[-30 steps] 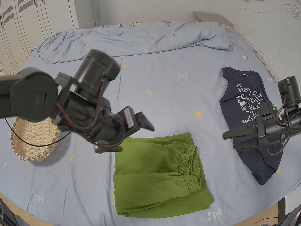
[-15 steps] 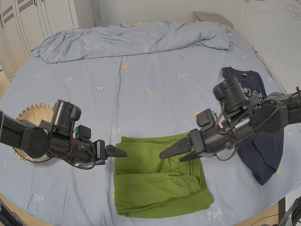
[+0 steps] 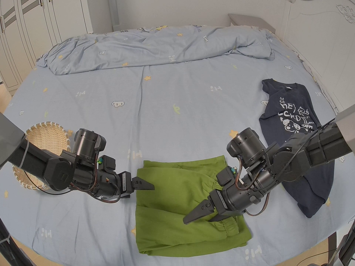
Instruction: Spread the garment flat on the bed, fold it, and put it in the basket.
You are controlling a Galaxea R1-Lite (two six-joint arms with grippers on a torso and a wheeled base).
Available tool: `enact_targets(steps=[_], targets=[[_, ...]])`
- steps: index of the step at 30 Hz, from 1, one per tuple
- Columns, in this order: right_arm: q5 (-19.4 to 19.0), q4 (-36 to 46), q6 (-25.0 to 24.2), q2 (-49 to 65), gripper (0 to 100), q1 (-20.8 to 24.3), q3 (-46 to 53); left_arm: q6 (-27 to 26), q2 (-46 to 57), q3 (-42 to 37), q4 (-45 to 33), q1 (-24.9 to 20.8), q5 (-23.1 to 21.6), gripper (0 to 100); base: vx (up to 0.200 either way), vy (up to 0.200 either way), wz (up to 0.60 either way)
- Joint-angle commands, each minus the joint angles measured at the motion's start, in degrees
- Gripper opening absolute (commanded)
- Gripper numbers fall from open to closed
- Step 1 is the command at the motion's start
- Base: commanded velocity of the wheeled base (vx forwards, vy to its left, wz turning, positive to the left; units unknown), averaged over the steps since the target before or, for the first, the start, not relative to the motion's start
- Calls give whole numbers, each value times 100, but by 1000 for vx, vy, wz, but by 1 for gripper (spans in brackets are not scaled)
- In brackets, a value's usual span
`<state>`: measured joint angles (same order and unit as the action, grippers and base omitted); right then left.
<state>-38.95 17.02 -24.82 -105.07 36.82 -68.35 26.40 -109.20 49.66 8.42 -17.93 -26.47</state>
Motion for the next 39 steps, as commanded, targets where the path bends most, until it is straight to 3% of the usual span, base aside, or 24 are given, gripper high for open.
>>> enact_targets(steps=[1,4,8,18,39], targets=[[-16,56,311,66,100,-421,621,5,-136,43,28,-79,-17,100,0,0,0],[-34,38,733,57,100,-693,876,5,-145,35,133,-105,-25,100,0,0,0],[-43,30,909,22,100,-869,973,14,-198,17,239,-246,-43,100,0,0,0],[-210,-199,988,-119,100,-1150,1034,58,-365,-62,441,-923,-175,100,0,0,0],[-210,-340,970,-66,100,-1159,1087,110,-690,-71,995,-1248,-148,100,0,0,0]])
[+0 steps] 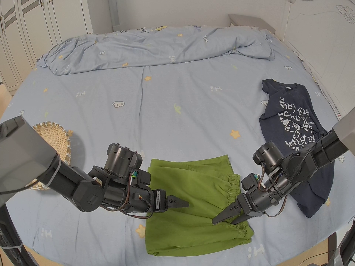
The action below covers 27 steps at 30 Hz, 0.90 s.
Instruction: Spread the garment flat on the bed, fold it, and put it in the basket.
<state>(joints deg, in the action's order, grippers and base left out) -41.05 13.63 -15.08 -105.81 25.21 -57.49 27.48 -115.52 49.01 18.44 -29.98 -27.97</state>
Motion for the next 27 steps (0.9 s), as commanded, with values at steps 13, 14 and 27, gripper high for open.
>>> enact_targets(steps=[13,14,27], targets=[[0,-1,-21,43,100,1,1,258,-67,4,221,-298,2,0,0,0,0],[0,-1,-21,87,100,1,1,258,-76,4,221,-298,2,0,0,0,0],[35,35,-874,1089,100,-315,-597,232,1313,-49,-333,194,388,0,0,0,0]])
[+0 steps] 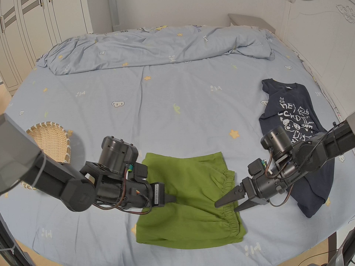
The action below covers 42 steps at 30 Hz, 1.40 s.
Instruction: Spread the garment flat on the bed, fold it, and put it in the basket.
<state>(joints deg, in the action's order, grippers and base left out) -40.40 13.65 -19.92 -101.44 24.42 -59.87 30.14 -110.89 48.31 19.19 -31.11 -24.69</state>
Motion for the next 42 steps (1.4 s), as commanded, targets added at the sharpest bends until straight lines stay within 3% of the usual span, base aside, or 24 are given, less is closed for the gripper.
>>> enact_targets(steps=[1,6,7,8,12,19,42], targets=[[-29,32,-531,827,100,-324,-412,-34,1095,108,-671,404,60,0,0,0,0],[-38,67,-627,1460,100,-1009,-482,-148,1904,882,-2121,729,60,0,0,0,0],[-38,67,-627,1460,100,-1009,-482,-148,1904,882,-2121,729,60,0,0,0,0],[-38,67,-636,1680,100,-1290,-447,-324,2185,1137,-2736,756,60,0,0,0,0],[-38,102,-627,1803,100,-1537,-429,-658,2519,1348,-3387,808,60,0,0,0,0],[-38,375,-610,1908,100,-1554,-420,-913,2519,1312,-3466,949,60,0,0,0,0],[-38,419,-601,2031,100,-1554,-412,-922,2695,1304,-3474,967,60,0,0,200,0]])
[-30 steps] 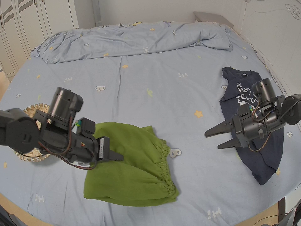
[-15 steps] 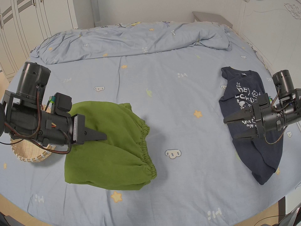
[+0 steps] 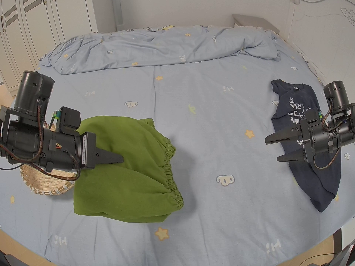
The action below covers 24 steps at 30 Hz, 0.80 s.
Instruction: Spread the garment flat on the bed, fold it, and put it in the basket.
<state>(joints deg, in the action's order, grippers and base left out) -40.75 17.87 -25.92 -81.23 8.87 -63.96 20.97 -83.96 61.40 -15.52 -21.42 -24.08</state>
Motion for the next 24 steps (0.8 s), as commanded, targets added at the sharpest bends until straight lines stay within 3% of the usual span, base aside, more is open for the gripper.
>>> enact_targets(steps=[1,11,13,15,18,23,24], targets=[[-12,-3,-1,10,100,0,-2,-5,2,-6,5,-11,-1,0,0,200,0],[-3,6,-1,19,100,0,-2,-119,20,-67,5,-55,35,0,0,180,0],[-12,6,-1,89,100,0,-2,-409,64,-181,5,-64,114,0,0,0,0],[-12,6,-1,177,100,0,-2,-937,213,-269,5,-143,527,0,0,0,0],[-12,15,-1,256,100,9,7,-1253,248,-190,5,-293,966,0,0,0,0],[-12,15,-1,309,100,18,16,-1780,354,-6,-21,-249,1028,0,0,0,0],[-12,50,-1,327,100,0,16,-2343,459,-6,-30,-38,1028,0,0,0,0]])
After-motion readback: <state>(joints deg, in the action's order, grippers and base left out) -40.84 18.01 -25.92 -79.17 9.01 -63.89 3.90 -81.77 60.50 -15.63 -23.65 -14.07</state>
